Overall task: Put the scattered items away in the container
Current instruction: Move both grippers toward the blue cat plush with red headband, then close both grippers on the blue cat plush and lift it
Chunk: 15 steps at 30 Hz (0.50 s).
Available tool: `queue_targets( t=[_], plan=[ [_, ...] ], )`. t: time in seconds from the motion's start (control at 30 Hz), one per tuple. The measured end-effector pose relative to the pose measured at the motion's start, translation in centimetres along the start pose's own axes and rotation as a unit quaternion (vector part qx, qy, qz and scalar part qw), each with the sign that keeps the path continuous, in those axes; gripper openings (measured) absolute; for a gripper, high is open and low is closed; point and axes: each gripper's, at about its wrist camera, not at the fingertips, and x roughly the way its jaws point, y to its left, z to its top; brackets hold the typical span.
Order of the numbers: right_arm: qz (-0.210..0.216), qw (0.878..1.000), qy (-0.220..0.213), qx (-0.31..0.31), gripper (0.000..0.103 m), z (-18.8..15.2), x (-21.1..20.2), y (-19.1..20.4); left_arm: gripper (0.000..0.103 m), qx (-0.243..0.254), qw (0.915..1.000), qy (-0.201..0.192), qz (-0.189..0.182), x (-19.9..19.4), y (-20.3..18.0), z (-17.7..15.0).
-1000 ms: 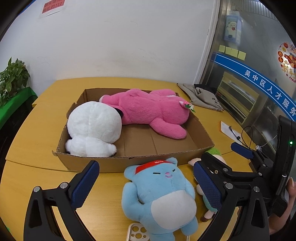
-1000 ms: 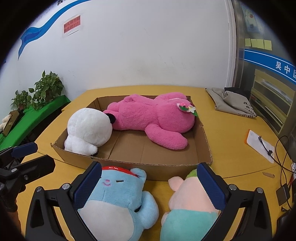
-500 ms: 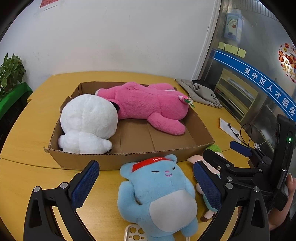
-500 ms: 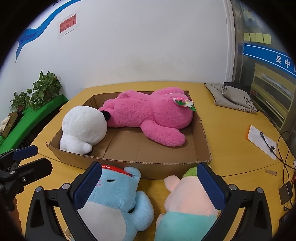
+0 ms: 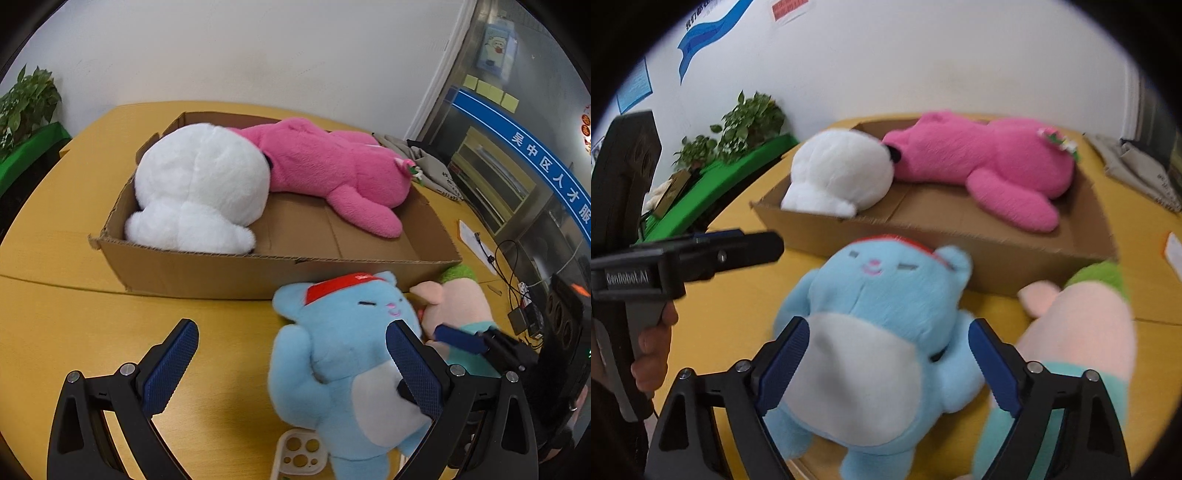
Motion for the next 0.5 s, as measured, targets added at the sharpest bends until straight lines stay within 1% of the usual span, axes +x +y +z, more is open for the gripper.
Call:
queue_targets(
  t=[0.03,0.07,0.1,0.17,0.2,0.27,0.33,0.43,0.5],
  plan=[
    [0.013,1.000,0.010,0.003,0.080,-0.2,0.6,0.1,0.103,-0.003,1.0000,0.005,0.001,0.2,0.5,-0.3],
    [0.039,0.999,0.018,0.016,0.080,-0.6,1.1,0.2,0.103,-0.003,0.9999,0.010,0.001,0.3,0.8,-0.5],
    [0.057,0.998,0.023,0.024,0.080,-0.7,1.5,0.4,0.103,-0.003,0.9999,0.014,0.001,0.4,1.2,-0.9],
    [0.061,0.998,0.019,0.016,0.080,-0.8,1.7,1.1,0.103,-0.002,0.9997,0.024,0.002,0.6,2.0,-1.7],
    [0.070,0.997,0.017,0.013,0.080,-0.8,1.8,1.4,0.103,-0.002,0.9996,0.029,0.003,0.7,2.4,-2.1],
    [0.106,0.994,0.013,0.028,0.080,-0.8,1.8,1.3,0.103,-0.008,0.9993,0.037,0.006,1.0,3.2,-2.6],
    [0.128,0.990,0.002,0.054,0.080,-0.6,1.5,0.5,0.103,-0.018,0.9989,0.043,0.003,1.2,4.1,-3.0],
    [0.116,0.990,-0.023,0.072,0.081,-0.4,0.3,-0.9,0.103,-0.033,0.9983,0.048,0.004,1.3,5.2,-3.5],
    [0.097,0.991,-0.022,0.090,0.081,-0.3,0.0,-2.4,0.102,-0.036,0.9980,0.052,-0.003,1.6,5.6,-3.7]
  ],
)
